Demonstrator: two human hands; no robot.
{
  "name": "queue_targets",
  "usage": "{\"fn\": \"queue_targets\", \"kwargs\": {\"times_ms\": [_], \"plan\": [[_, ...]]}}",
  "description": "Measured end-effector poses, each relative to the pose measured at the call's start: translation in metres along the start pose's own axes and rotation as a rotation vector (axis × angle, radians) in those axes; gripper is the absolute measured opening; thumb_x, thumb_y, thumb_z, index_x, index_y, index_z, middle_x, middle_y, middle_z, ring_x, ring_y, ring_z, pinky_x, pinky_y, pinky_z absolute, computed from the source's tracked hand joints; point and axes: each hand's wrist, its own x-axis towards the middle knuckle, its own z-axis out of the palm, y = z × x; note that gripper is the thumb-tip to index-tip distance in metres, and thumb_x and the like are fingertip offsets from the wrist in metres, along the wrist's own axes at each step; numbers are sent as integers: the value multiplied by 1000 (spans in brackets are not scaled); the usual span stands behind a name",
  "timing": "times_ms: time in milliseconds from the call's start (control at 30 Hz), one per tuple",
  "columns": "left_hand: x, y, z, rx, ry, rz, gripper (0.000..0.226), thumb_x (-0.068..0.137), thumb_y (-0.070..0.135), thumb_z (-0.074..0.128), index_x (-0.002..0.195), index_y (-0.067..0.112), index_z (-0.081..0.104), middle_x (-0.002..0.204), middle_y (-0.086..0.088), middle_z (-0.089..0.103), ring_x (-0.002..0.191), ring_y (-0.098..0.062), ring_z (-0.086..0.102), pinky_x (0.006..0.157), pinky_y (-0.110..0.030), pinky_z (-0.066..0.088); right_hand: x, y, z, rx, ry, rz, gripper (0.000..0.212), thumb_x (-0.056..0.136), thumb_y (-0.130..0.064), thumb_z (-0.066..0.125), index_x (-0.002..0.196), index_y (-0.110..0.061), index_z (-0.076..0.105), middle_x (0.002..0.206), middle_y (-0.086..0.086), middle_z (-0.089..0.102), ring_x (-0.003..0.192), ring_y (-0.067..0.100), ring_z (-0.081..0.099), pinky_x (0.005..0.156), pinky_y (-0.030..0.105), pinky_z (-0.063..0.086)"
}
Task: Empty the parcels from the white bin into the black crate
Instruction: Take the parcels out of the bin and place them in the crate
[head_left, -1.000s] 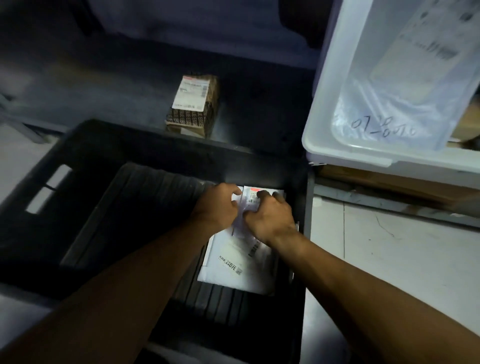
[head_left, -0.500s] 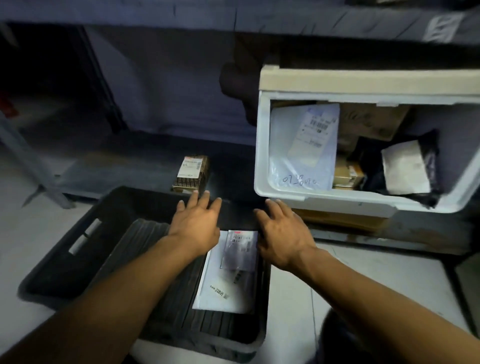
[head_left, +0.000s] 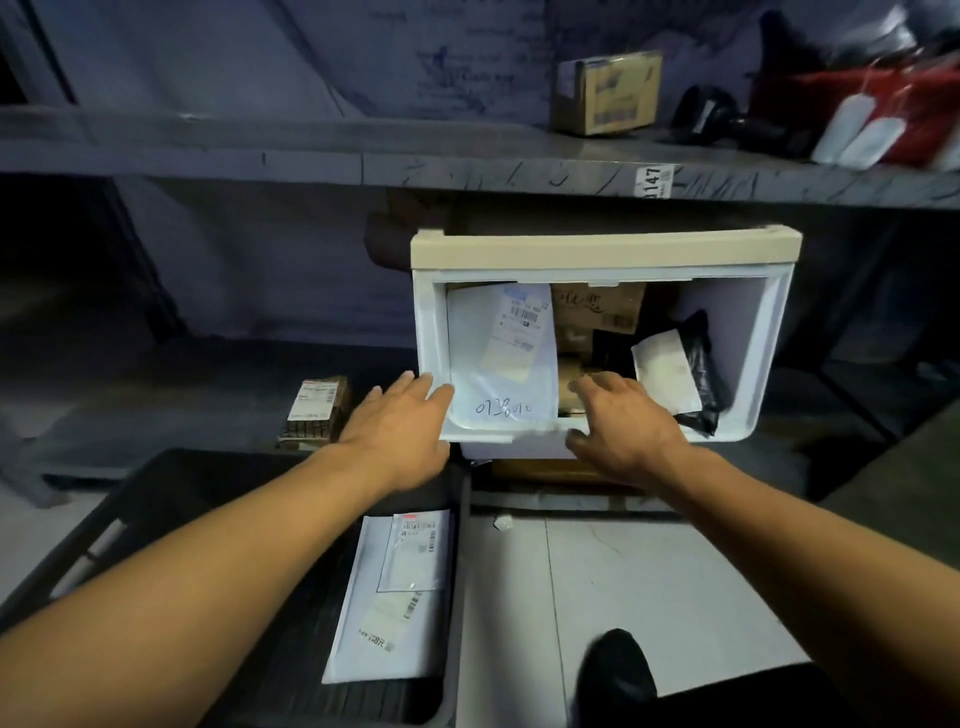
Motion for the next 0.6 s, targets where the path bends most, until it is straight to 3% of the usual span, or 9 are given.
{"fn": "queue_targets", "kwargs": {"times_ms": [167,333,433,500,600], "plan": [[12,12,11,19,29,9,62,99,34,50,154,20,27,161,-6,29,149,-28,24,117,-46,28,36,15,6,104,-10,86,61,93,-32,62,147,-13,40,141,18,49,127,38,48,101,42,45],[27,1,31,41,33,-10,49,96,33,51,142,21,40,141,-4,48,125,-27,46,102,-42,43,85,11,15,325,36,144,54,97,-26,60,145,-8,43,138,16,56,121,34,55,85,32,40],[40,-7,39,42,77,-9,43,95,32,50,137,23,45,133,-2,53,117,-24,45,97,-39,40,116,5,25,568,64,245,47,94,-21,61,139,-11,49,131,11,60,115,33,58,86,33,47],[45,-9,44,55,103,0,42,95,32,49,136,22,48,132,-1,53,117,-24,43,98,-38,40,134,0,35,756,107,323,44,90,-21,64,133,-13,55,128,10,63,112,33,61,93,42,54],[50,-13,48,47,105,17,42,95,32,49,136,22,49,132,-1,53,120,-24,43,101,-40,41,156,-8,51,894,122,385,37,91,-16,66,128,-12,62,126,11,65,115,34,61,100,47,53]]}}
